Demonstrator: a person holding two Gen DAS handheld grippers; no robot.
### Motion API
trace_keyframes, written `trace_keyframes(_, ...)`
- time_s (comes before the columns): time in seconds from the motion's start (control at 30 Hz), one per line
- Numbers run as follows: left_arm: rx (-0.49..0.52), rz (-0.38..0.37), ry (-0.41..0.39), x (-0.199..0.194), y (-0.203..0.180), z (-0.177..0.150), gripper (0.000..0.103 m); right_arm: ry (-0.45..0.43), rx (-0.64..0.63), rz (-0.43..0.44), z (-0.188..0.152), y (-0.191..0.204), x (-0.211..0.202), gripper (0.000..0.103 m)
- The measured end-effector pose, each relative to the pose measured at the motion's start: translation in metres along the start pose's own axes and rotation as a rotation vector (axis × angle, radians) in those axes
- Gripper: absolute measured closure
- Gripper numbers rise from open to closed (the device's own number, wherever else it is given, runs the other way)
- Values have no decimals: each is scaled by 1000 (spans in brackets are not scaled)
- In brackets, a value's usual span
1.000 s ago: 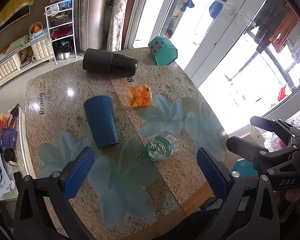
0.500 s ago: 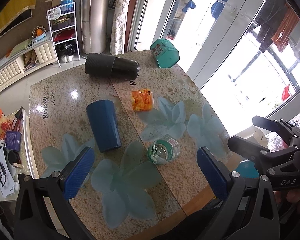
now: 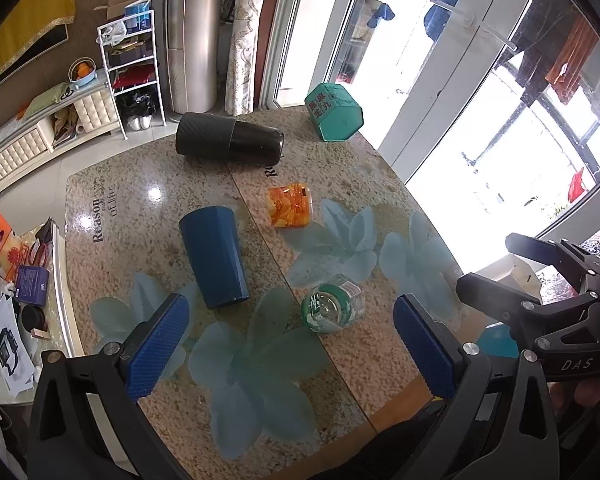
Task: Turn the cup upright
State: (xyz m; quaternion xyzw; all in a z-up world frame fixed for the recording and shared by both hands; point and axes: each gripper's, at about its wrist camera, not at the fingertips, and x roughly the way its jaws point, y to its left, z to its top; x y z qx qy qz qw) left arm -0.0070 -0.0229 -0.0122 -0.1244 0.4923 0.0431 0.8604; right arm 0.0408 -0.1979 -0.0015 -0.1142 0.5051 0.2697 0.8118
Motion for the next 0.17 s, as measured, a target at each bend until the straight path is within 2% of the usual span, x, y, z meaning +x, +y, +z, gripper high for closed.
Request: trace_keyframes(0.17,-1,-6,-1,1,1,-1,0,0,3,4,0,0,0,0)
